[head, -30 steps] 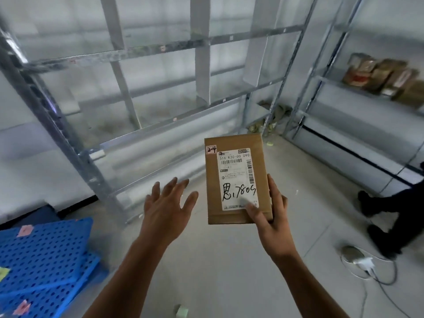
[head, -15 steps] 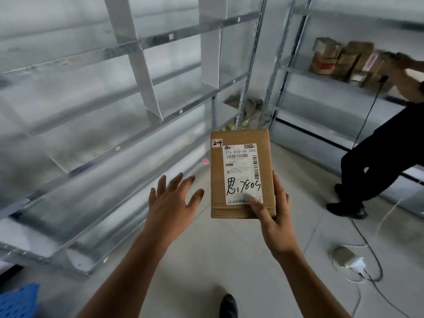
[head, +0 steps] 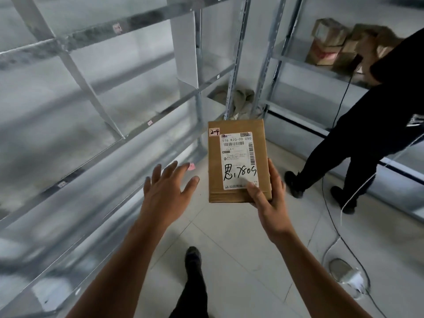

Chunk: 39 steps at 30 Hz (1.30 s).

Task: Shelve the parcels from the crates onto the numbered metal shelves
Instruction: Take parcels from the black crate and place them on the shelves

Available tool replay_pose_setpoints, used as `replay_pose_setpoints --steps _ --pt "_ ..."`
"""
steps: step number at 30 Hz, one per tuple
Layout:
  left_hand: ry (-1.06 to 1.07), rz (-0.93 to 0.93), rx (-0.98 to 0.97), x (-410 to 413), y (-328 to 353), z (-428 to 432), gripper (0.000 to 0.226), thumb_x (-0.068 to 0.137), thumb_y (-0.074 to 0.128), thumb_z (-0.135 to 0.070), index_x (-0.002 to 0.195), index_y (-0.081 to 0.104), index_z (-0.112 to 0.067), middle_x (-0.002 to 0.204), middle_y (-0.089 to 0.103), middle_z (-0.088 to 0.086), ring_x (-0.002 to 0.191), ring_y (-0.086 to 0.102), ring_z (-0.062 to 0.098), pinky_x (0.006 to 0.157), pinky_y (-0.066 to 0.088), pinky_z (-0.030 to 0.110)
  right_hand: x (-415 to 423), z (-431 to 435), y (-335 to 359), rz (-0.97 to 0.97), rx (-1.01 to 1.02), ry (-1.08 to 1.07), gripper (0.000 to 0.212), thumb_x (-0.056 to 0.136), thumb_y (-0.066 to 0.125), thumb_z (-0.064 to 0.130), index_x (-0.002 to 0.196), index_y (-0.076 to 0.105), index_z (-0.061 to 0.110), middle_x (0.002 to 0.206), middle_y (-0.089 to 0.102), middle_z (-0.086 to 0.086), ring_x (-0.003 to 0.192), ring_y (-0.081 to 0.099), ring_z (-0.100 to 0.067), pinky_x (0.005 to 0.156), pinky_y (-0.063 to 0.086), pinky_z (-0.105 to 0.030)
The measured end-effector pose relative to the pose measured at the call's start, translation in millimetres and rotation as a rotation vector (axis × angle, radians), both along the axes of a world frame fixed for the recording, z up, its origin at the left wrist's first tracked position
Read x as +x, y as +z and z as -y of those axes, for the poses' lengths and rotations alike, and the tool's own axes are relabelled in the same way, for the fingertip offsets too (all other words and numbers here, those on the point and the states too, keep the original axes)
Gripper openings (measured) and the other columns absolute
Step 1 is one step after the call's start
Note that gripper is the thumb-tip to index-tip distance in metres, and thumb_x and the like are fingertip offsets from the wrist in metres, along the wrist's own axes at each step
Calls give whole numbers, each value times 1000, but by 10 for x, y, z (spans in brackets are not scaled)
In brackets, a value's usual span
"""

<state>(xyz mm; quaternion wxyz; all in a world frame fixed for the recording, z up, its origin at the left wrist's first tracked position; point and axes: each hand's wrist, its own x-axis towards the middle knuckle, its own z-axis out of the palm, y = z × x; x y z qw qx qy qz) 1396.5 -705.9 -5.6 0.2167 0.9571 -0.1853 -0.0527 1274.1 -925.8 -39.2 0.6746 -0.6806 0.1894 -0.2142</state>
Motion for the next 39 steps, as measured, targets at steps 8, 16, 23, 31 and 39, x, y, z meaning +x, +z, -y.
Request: replay_pose_setpoints --steps 8,16,23,31,39 --pt "-44 -25 -23 1636 -201 756 61 100 39 -62 153 44 -32 164 38 0 154 21 36 121 24 61 1386 696 -169 -81 -59 -91 88 71 78 78 147 36 66 142 44 -2 139 50 -27 105 53 -58" --pt "-92 -37 -68 2950 -117 1663 61 100 42 -62 154 41 -36 166 33 -2 157 14 30 125 16 57 2529 1415 -80 -98 -77 -140 88 72 73 82 149 33 67 125 46 32 142 42 -22 110 49 -57" --pt "-63 -19 -91 3844 -268 2507 62 97 42 -64 152 44 -35 164 37 -3 156 19 32 124 17 57 3590 2353 -154 -103 -75 -65 78 72 73 77 139 34 77 134 43 20 140 47 -21 112 48 -54" --pt "15 -201 -300 4671 -103 3525 80 89 28 -80 159 27 -42 167 27 -15 156 17 11 125 24 53 4947 3503 -230 -122 -60 147 75 71 75 69 133 35 82 135 41 16 131 54 -20 102 57 -53" --pt "169 -287 -536 5359 -270 3993 75 90 55 -70 154 23 -49 155 47 -18 138 51 10 108 51 44 6257 3907 -236 -83 -39 389 86 76 75 50 152 36 53 144 44 -9 122 65 -21 87 64 -40"
